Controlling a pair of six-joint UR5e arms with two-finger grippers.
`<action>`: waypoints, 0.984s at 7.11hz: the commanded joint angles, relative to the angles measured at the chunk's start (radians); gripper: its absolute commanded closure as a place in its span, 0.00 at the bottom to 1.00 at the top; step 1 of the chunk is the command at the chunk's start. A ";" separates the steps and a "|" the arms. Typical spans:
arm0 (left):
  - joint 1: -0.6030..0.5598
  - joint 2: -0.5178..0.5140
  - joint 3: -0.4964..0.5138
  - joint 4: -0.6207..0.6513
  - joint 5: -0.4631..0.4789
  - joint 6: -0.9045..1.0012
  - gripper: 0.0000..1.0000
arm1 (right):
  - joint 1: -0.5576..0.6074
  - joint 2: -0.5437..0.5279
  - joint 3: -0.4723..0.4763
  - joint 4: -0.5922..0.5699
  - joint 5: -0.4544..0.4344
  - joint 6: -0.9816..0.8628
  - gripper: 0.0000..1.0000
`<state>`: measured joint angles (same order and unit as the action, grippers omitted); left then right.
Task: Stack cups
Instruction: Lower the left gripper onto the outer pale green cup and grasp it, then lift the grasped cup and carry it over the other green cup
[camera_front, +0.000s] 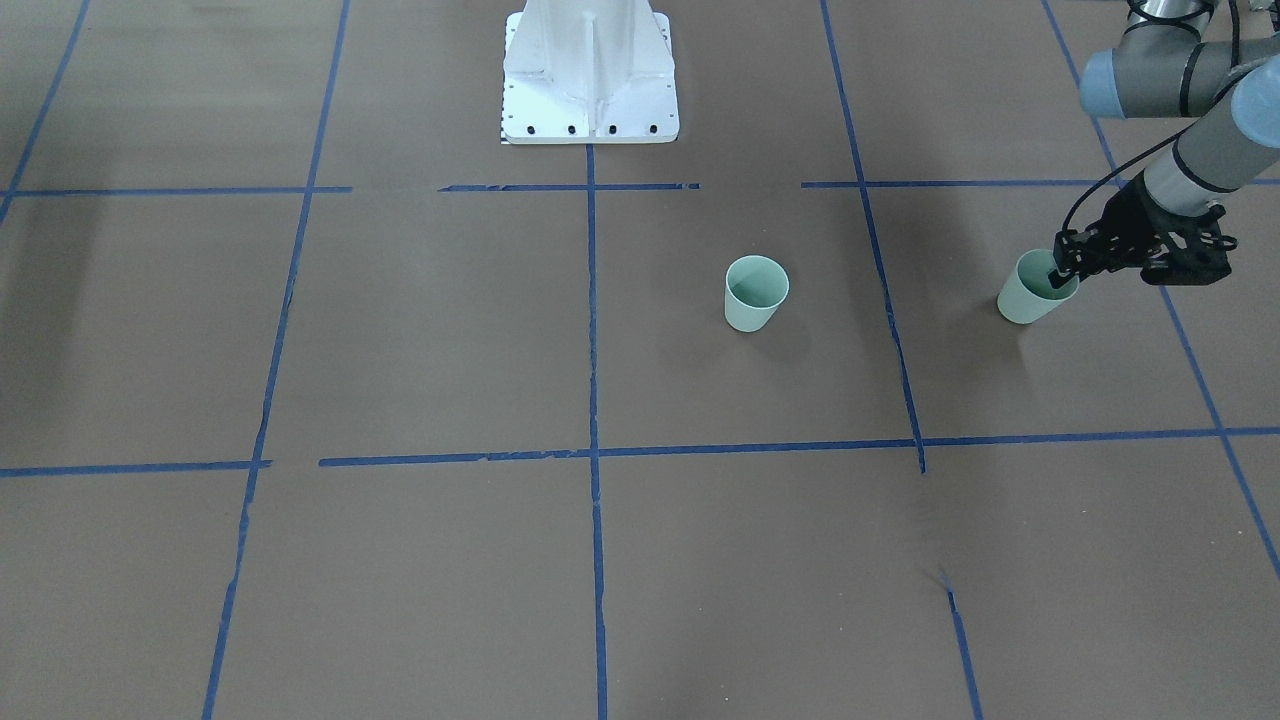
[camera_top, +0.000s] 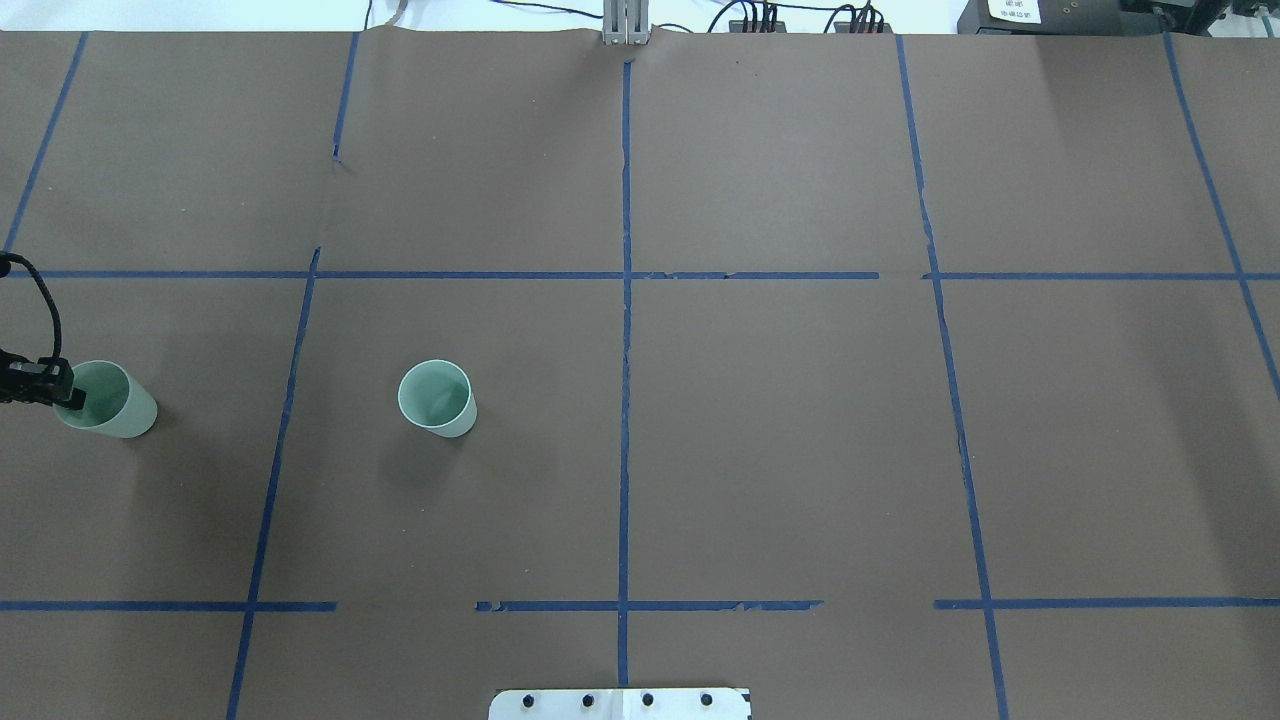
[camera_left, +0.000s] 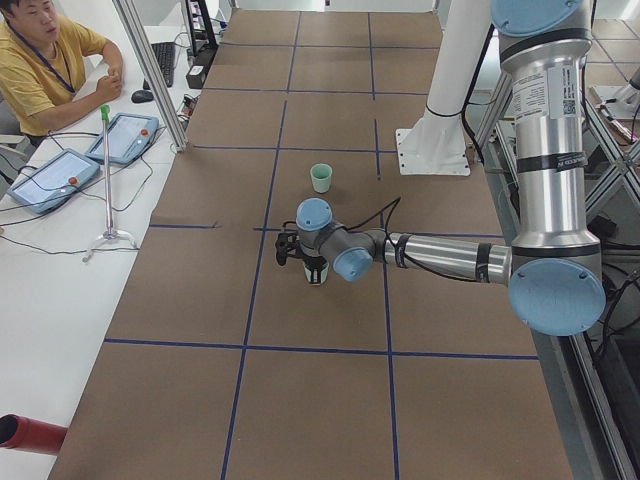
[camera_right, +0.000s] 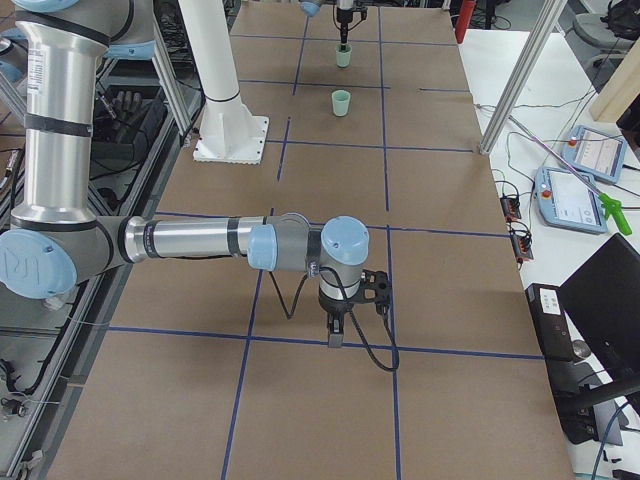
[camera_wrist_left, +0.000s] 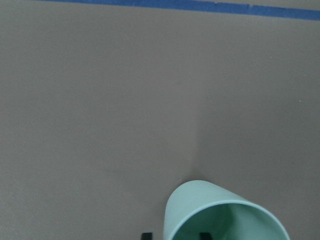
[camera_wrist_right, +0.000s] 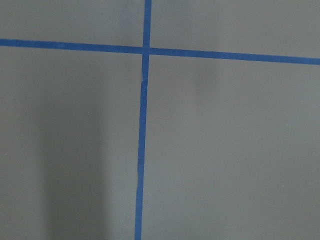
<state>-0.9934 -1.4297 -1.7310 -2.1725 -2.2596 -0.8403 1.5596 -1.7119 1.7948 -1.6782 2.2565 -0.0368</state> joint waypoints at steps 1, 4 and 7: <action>-0.011 -0.003 -0.034 0.002 0.003 -0.002 1.00 | 0.000 0.000 0.000 0.000 0.000 0.000 0.00; -0.025 -0.081 -0.273 0.393 -0.003 0.000 1.00 | 0.000 0.000 0.000 0.000 0.000 0.000 0.00; 0.020 -0.286 -0.338 0.573 -0.001 -0.310 1.00 | 0.000 0.000 0.000 0.000 0.000 0.000 0.00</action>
<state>-1.0065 -1.6274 -2.0575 -1.6391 -2.2614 -0.9970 1.5596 -1.7119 1.7947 -1.6782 2.2565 -0.0368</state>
